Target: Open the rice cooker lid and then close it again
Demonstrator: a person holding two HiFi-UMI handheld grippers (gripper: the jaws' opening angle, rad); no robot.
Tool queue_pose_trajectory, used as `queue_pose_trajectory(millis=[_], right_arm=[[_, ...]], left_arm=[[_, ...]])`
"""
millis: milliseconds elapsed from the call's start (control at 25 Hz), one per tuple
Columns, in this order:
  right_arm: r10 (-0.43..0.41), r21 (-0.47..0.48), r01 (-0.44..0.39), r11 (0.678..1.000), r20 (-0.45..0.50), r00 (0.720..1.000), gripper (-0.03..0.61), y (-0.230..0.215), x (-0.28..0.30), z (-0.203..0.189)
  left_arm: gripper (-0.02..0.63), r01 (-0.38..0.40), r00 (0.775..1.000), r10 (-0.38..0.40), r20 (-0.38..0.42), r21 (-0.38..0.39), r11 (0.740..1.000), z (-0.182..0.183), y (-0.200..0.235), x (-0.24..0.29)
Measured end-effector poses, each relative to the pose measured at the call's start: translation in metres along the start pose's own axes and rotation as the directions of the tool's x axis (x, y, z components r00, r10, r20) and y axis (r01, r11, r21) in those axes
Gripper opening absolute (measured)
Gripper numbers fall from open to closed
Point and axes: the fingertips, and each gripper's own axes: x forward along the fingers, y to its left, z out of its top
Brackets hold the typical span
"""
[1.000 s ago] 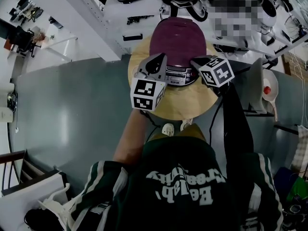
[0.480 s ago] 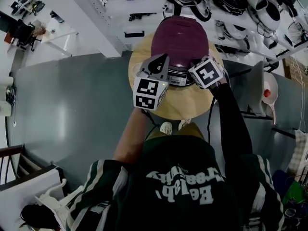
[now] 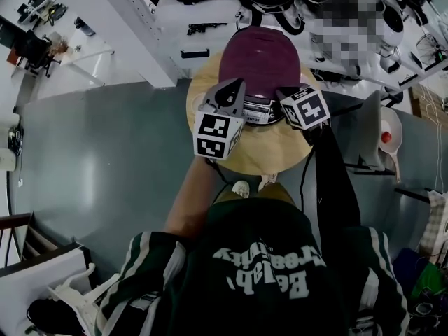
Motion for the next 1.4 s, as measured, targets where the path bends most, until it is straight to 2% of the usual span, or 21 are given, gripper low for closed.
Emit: queue_pose_trajectory(millis=[120, 240, 360, 480, 720, 800, 960, 1120, 1240, 1400], right_arm=[[-0.055, 0.035, 0.052, 0.998, 0.096, 0.994, 0.003, -0.005, -0.014, 0.003], [-0.126, 0.085, 0.110, 0.990, 0.217, 0.968, 0.005, -0.005, -0.035, 0.012], [-0.197, 0.137, 0.161, 0.977, 0.313, 0.929, 0.006, -0.004, -0.057, 0.018], [-0.251, 0.136, 0.214, 0.967, 0.392, 0.885, 0.005, 0.000, -0.080, 0.020], [-0.293, 0.150, 0.253, 0.956, 0.538, 0.791, 0.005, 0.004, -0.129, 0.026], [-0.286, 0.129, 0.260, 0.957, 0.573, 0.768, 0.005, 0.005, -0.143, 0.026], [-0.253, 0.069, 0.267, 0.961, 0.605, 0.755, 0.005, 0.007, -0.163, 0.017], [-0.239, 0.079, 0.247, 0.966, 0.637, 0.733, 0.005, 0.005, -0.180, 0.000], [-0.228, 0.077, 0.235, 0.969, 0.645, 0.730, 0.005, 0.008, -0.190, -0.018], [-0.205, 0.054, 0.225, 0.973, 0.658, 0.724, 0.005, 0.016, -0.200, -0.034]], left_arm=[[-0.005, 0.005, 1.000, -0.006, 0.007, 0.011, 1.000, 0.005, -0.002, -0.006], [-0.006, 0.012, 1.000, -0.012, 0.018, 0.019, 1.000, 0.009, -0.005, -0.014], [-0.006, 0.021, 0.999, -0.022, 0.027, 0.024, 0.999, 0.013, -0.007, -0.020], [-0.006, 0.022, 0.999, -0.023, 0.035, 0.031, 0.999, 0.018, -0.012, -0.024], [-0.005, -0.010, 0.998, 0.006, 0.060, 0.056, 0.998, 0.031, -0.028, -0.031], [-0.006, -0.039, 0.997, 0.035, 0.067, 0.066, 0.997, 0.036, -0.033, -0.035], [-0.005, -0.097, 0.993, 0.091, 0.073, 0.083, 0.992, 0.038, -0.046, -0.042], [-0.006, -0.168, 0.982, 0.159, 0.100, 0.090, 0.982, 0.030, -0.064, -0.058], [-0.006, -0.217, 0.971, 0.202, 0.129, 0.116, 0.969, 0.025, -0.083, -0.073], [-0.005, -0.244, 0.964, 0.228, 0.134, 0.116, 0.963, 0.019, -0.104, -0.087]])
